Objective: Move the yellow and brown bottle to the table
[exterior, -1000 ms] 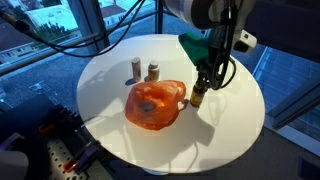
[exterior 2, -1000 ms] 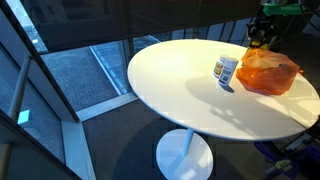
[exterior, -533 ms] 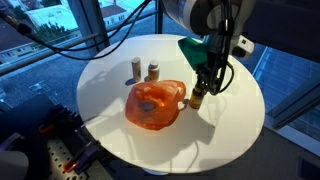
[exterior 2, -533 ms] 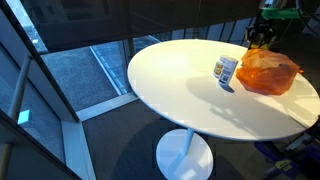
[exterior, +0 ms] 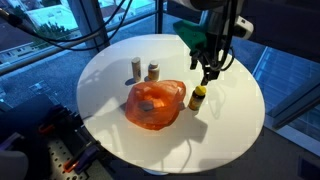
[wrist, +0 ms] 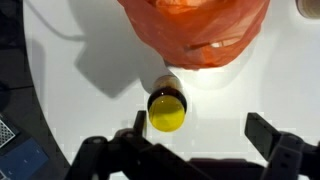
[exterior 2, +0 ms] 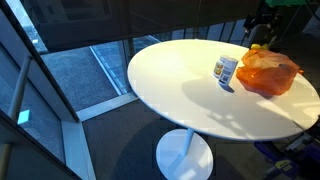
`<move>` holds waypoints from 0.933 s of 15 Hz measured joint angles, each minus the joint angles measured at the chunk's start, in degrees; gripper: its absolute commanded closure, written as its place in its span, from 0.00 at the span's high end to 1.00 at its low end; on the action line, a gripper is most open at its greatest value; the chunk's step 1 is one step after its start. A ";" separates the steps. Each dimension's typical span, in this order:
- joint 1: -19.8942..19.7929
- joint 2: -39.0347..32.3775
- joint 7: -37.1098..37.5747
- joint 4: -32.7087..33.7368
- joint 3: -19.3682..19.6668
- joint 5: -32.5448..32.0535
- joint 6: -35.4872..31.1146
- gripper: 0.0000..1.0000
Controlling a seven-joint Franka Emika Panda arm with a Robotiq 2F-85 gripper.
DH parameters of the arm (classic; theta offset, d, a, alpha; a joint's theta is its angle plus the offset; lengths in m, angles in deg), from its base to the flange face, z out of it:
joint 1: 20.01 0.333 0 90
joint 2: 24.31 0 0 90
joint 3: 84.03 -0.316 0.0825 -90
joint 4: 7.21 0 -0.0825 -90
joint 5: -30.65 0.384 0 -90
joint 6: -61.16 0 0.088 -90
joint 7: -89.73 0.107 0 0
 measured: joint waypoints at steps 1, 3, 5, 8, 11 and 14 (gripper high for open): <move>0.77 1.91 0.00 -0.41 -0.02 -0.75 1.52 1.00; 2.31 5.61 -0.12 -1.24 -0.22 -2.43 4.80 1.00; 3.62 9.16 -0.87 -2.30 -0.77 -4.23 8.42 1.00; 4.85 14.81 -4.49 -4.56 -2.17 -7.04 14.69 1.00; 5.13 20.84 -10.09 -7.77 -3.60 -9.13 19.60 1.00; 5.13 27.20 -14.59 -11.36 -4.45 -10.22 23.03 1.00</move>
